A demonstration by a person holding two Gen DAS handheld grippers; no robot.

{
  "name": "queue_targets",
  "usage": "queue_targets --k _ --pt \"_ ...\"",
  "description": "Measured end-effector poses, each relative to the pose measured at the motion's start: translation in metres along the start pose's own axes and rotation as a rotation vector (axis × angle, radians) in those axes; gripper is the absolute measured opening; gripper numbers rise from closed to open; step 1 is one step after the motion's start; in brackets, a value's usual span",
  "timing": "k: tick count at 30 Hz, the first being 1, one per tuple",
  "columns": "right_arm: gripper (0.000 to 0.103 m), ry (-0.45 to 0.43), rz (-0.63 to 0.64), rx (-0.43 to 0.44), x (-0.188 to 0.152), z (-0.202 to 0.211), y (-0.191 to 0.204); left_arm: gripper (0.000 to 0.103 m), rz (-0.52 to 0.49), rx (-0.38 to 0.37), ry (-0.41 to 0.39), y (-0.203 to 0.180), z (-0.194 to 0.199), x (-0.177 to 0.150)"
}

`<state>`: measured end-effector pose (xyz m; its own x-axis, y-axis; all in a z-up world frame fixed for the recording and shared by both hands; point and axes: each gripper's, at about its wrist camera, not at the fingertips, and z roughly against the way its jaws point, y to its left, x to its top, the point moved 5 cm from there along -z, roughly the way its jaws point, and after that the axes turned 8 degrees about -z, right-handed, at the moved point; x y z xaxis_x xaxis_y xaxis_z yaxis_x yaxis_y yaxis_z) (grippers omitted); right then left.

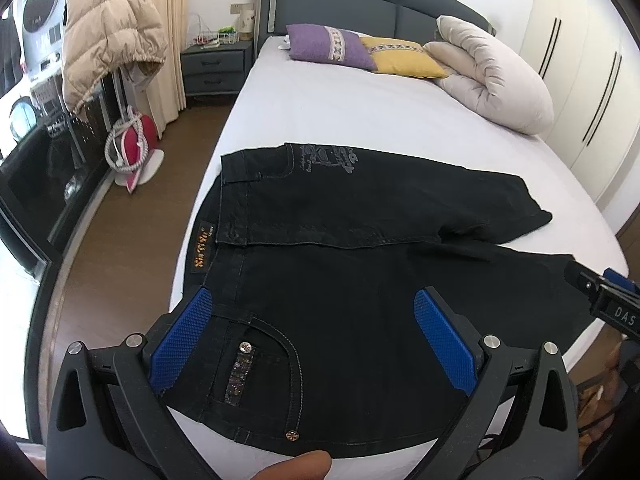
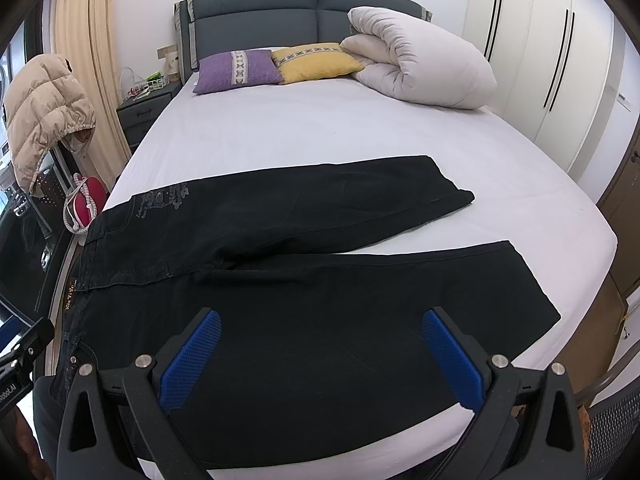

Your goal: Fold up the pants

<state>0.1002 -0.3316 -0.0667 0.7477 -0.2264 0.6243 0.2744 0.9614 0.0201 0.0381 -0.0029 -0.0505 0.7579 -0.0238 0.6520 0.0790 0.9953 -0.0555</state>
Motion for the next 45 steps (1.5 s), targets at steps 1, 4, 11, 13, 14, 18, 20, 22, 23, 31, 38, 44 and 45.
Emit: queue_targets --k 1,4,11,13,14,18,20,22,23,31,38,44,45 --pt "0.103 0.001 0.001 0.000 0.000 -0.001 0.000 0.103 0.008 -0.012 0.002 0.003 -0.001 0.001" --pt "0.103 0.002 0.004 0.010 0.004 -0.004 -0.001 0.103 0.030 -0.067 0.005 0.009 -0.008 0.003" --pt "0.103 -0.001 0.058 0.130 0.012 -0.007 0.012 0.103 -0.056 -0.038 0.026 0.015 -0.043 0.012" --pt "0.103 0.000 0.083 0.191 0.015 -0.009 0.019 0.103 -0.066 -0.067 0.017 0.017 -0.049 0.018" --pt "0.103 0.005 0.098 0.229 0.018 -0.011 0.023 0.103 -0.072 -0.066 0.015 0.019 -0.053 0.022" --pt "0.103 0.052 0.172 0.308 0.027 -0.029 0.034 0.103 -0.070 -0.089 0.032 0.037 -0.083 0.046" --pt "0.103 0.059 0.219 0.329 0.034 -0.039 0.037 0.103 0.004 -0.113 0.103 0.061 -0.113 0.066" --pt "0.101 0.065 0.268 0.345 0.042 -0.049 0.040 0.103 0.038 -0.145 0.110 0.082 -0.138 0.097" --pt "0.100 0.074 0.288 0.357 0.045 -0.056 0.042 0.103 0.027 -0.158 0.085 0.090 -0.148 0.114" --pt "0.074 0.228 0.398 0.508 0.072 -0.110 0.044 0.102 -0.292 -0.298 0.239 0.101 -0.277 0.208" --pt "0.064 0.287 0.467 0.583 0.093 -0.152 0.048 0.101 -0.408 -0.442 0.401 0.098 -0.341 0.207" --pt "0.059 0.300 0.482 0.613 0.109 -0.173 0.059 0.084 -0.552 -0.424 0.471 0.091 -0.368 0.197" --pt "0.059 0.299 0.482 0.623 0.111 -0.175 0.061 0.076 -0.538 -0.434 0.468 0.093 -0.370 0.201"
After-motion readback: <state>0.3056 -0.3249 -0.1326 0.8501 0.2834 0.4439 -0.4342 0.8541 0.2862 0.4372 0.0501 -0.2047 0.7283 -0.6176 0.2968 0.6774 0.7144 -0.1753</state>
